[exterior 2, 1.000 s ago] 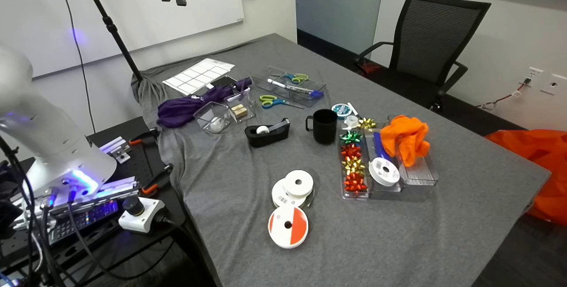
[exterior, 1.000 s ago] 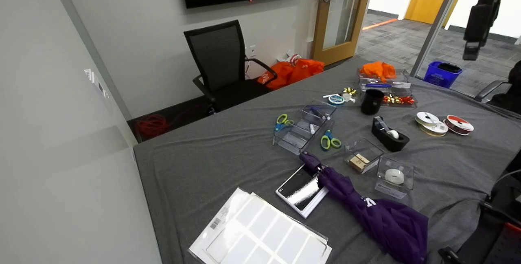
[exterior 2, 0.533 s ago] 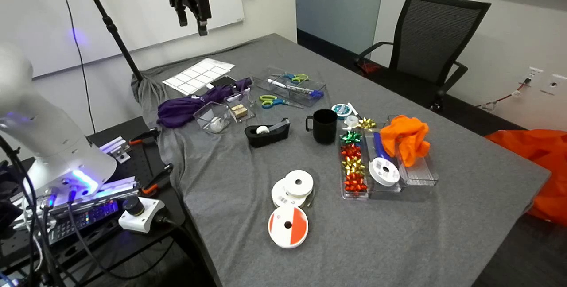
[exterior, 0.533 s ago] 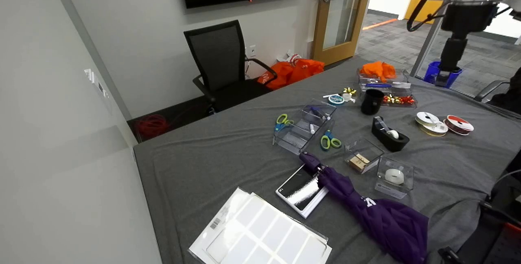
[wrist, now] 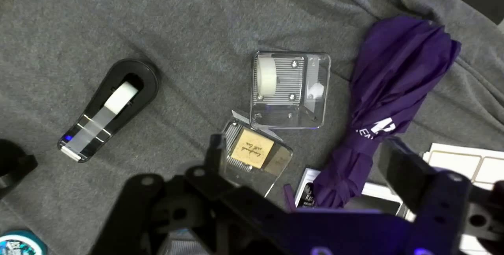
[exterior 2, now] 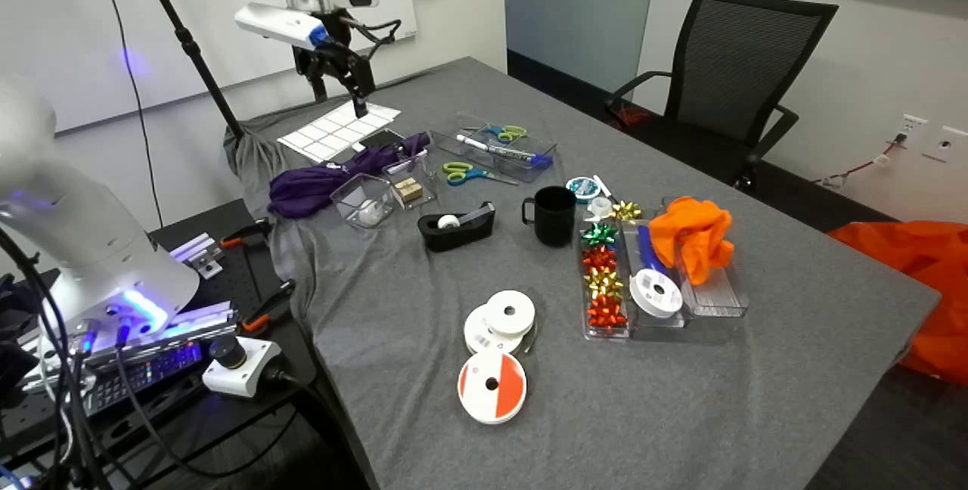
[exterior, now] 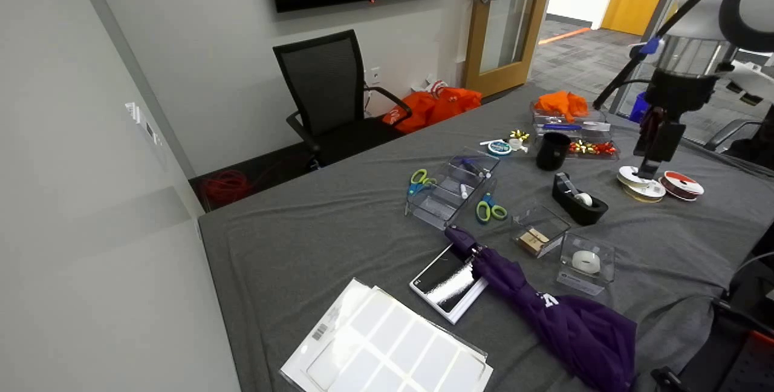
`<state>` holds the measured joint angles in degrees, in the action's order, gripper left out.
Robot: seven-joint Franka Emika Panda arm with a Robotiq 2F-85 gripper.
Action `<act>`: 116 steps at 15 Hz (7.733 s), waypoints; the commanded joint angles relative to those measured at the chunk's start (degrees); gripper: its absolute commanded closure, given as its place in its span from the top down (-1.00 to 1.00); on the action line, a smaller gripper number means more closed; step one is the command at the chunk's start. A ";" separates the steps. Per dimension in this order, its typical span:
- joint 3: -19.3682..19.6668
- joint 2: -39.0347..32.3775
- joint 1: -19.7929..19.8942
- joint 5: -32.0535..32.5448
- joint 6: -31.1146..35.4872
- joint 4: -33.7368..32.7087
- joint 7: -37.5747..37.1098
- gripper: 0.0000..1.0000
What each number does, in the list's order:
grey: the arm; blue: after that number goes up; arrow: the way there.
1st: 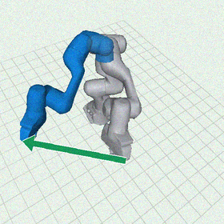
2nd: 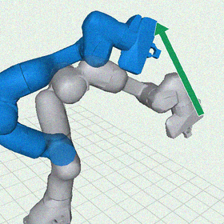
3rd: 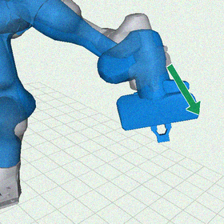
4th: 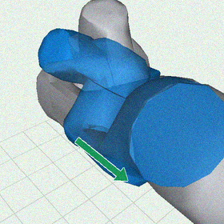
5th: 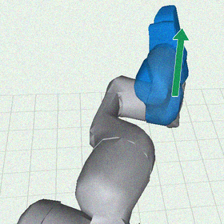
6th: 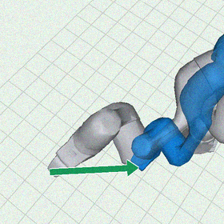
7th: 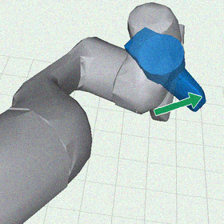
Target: Move the tape roll to the clear object next to the scissors
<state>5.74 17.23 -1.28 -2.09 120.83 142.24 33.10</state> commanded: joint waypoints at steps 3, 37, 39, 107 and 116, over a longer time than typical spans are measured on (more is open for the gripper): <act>0.48 0.01 -0.17 0.92 5.03 4.43 2.70 1.00; -4.72 -27.33 -0.94 15.17 39.50 11.29 -5.63 0.35; -4.58 -27.43 -0.86 16.85 39.69 11.22 -7.02 0.25; -11.83 -13.37 -1.16 -12.10 26.83 4.16 -6.01 -0.86; -10.17 -17.91 -3.37 -19.48 33.57 -4.10 -10.24 -0.86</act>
<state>-5.04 2.82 -3.09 -16.64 151.33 141.28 22.14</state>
